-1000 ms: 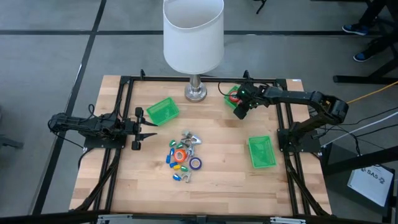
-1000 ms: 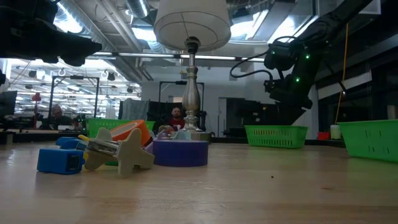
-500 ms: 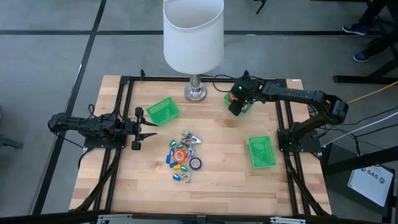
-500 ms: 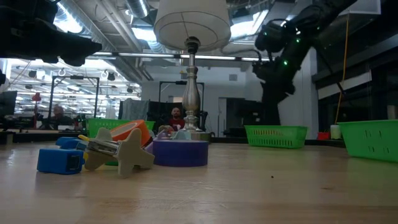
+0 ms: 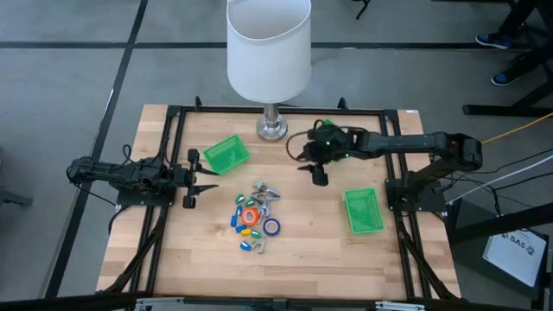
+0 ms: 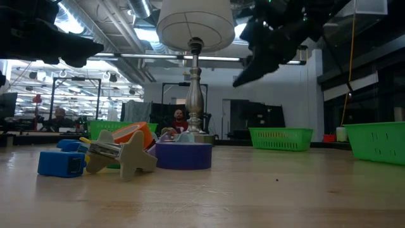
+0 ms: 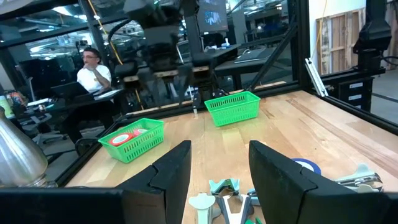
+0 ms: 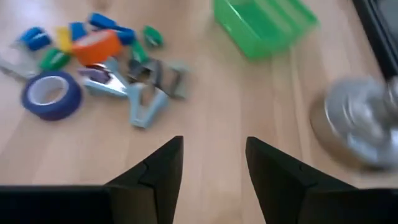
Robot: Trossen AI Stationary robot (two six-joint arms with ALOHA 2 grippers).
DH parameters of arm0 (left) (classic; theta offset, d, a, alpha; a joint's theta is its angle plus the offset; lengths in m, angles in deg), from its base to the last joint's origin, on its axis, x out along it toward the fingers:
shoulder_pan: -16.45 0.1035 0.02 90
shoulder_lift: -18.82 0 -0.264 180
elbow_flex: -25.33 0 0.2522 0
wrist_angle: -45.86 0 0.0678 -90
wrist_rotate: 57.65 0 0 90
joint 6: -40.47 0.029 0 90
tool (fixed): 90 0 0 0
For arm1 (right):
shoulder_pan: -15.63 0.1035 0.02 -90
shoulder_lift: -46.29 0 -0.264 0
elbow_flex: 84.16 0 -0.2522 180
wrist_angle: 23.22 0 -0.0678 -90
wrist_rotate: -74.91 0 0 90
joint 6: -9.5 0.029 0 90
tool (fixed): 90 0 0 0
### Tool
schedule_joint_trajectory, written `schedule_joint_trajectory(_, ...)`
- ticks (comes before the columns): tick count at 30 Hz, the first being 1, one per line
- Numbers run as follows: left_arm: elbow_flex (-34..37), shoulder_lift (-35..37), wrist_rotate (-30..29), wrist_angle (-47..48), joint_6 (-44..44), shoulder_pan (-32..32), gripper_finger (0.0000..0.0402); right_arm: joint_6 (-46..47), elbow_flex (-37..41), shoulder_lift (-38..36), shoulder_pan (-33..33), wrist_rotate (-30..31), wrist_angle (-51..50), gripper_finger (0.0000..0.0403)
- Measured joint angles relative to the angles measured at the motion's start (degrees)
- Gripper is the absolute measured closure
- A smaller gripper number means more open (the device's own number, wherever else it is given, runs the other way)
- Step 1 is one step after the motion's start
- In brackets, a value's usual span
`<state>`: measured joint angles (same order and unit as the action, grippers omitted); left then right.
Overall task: Pick and place Stapler, Stapler remover, tape
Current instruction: Put the blue tape into the top right green bin
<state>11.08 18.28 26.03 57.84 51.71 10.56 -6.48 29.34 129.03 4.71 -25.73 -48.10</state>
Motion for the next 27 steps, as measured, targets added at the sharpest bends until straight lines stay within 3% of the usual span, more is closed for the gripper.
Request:
schedule_joint_trajectory(9, 0.0, 0.0, 0.0, 0.0, -0.02, -0.02, 0.0245, -2.71, -0.01, 0.02, 7.26, 4.14, 11.21, 0.0222)
schedule_joint_trajectory(15, 0.02, 0.01, 0.0, 0.0, 0.0, -0.01, 0.0245, -2.5, 0.01, 1.36, 11.27, 5.07, 11.77, 0.0222)
schedule_joint_trajectory(27, 0.0, 0.0, 0.04, 0.0, 0.0, -0.02, 0.0245, 0.64, -3.51, 11.34, 19.79, 5.07, 10.84, 0.0222)
